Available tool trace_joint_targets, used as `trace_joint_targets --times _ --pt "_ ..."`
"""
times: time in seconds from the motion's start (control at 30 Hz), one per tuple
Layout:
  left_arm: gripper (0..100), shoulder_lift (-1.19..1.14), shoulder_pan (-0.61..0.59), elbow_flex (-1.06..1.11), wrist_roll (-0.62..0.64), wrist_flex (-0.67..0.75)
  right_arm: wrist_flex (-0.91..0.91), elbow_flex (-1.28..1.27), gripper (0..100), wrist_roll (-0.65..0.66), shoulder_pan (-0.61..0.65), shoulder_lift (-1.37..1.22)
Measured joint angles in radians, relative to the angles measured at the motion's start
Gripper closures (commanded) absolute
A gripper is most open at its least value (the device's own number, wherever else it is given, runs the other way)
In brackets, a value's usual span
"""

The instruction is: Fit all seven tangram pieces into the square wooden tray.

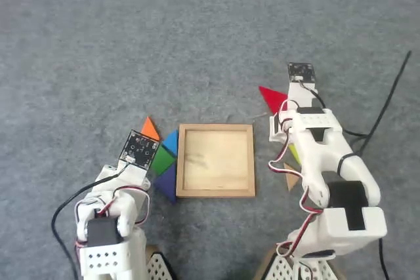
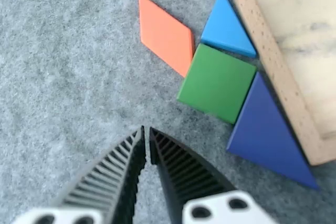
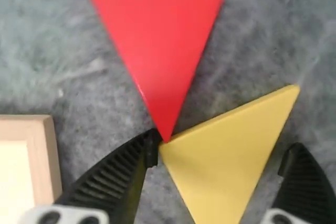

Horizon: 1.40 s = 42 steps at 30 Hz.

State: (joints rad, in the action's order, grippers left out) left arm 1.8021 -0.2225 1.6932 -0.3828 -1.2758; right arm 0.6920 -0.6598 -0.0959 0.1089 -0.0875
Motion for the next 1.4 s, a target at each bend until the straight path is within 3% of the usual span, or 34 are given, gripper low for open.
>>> trace_joint_targets --times 0.23,0.5,1.03,1.23,1.4 --pt "99 0.0 0.0 0.0 0.0 0.0 0.002 0.0 86.2 -0.008 -0.011 0.002" --pt "99 0.0 0.0 0.0 0.0 0.0 0.002 0.015 80.9 -0.008 -0.014 0.002" --pt "99 0.0 0.0 0.0 0.0 0.0 0.002 0.031 81.1 -0.006 -0.014 -0.002" --pt "99 0.0 0.0 0.0 0.0 0.0 0.009 0.032 81.1 0.147 -0.011 -0.003" --pt "99 0.0 0.0 0.0 0.0 0.0 0.104 0.038 81.1 0.172 -0.009 0.041"
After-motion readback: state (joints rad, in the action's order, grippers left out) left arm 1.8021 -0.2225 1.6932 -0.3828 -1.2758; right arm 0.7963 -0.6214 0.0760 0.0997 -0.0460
